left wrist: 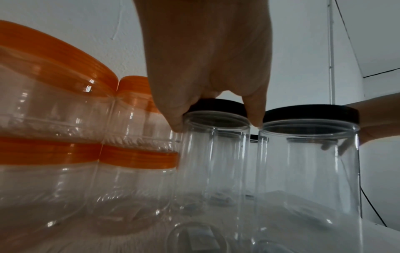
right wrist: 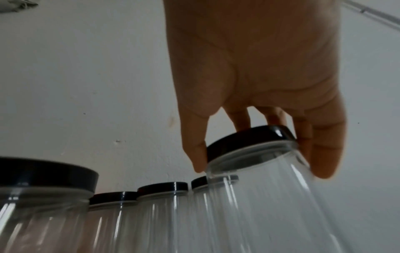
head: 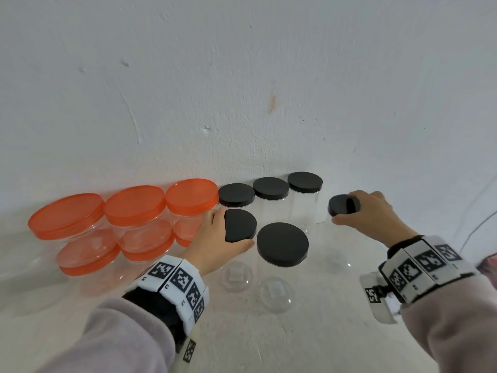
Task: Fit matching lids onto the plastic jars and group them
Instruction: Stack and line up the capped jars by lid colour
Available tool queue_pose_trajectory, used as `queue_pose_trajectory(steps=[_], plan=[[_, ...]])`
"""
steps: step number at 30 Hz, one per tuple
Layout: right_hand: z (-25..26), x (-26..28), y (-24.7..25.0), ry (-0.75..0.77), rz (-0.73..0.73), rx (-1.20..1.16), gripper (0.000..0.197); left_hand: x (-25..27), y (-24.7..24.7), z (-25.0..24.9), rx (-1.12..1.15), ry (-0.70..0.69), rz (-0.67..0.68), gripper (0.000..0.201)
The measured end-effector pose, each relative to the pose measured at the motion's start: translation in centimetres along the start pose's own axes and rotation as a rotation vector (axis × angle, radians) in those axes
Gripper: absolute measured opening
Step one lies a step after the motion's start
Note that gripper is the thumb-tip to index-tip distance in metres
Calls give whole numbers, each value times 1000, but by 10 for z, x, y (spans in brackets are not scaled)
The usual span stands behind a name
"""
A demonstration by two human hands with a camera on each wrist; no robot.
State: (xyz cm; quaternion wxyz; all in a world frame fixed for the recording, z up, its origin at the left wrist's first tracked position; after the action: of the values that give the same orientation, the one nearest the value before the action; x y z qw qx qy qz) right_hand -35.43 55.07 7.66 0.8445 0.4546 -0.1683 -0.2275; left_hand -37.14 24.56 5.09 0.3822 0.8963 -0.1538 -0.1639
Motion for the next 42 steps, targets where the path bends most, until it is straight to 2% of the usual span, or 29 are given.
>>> queue_pose_trajectory(steps=[6, 23, 25, 26, 29, 31, 33, 35, 37, 39, 42], plan=[[24, -9, -19, 108, 20, -45, 60, 1, -3, 2, 34, -7, -11, 82], [29, -34, -21, 130, 83, 47, 40, 1, -4, 5, 66, -18, -24, 82], [29, -31, -19, 126, 94, 80, 45, 1, -4, 5, 67, -15, -20, 83], [30, -29, -18, 122, 78, 123, 54, 1, -4, 5, 69, -14, -19, 83], [41, -11, -22, 252, -20, 307, 81, 1, -4, 5, 72, -10, -14, 84], [57, 13, -28, 439, -34, 285, 78, 2, -4, 5, 66, -6, -8, 87], [72, 43, -33, 573, 26, 155, 69, 2, -4, 5, 67, -2, -6, 89], [80, 71, -40, 613, 158, 75, 73, 2, -3, 5, 67, -5, -9, 88], [79, 91, -49, 639, 250, 177, 79, 2, -3, 5, 58, -12, -16, 87], [75, 100, -57, 663, 243, 326, 71, 2, -3, 4, 46, -19, -16, 84], [70, 97, -56, 619, 235, 313, 63, 3, -3, 3, 33, -24, -11, 82]])
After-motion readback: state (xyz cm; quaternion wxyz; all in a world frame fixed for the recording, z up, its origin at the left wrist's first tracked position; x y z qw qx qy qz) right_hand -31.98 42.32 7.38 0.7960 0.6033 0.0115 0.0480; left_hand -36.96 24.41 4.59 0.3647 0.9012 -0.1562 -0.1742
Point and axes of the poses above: each hand's wrist, its own x-axis away from the middle knuckle, its own y-axis out of the back of the hand, z = x × y, the point moved 3 cm from there along -x, towards the middle knuckle, and after that the axes turned 12 degrees about -y, right-handed, at the moved point
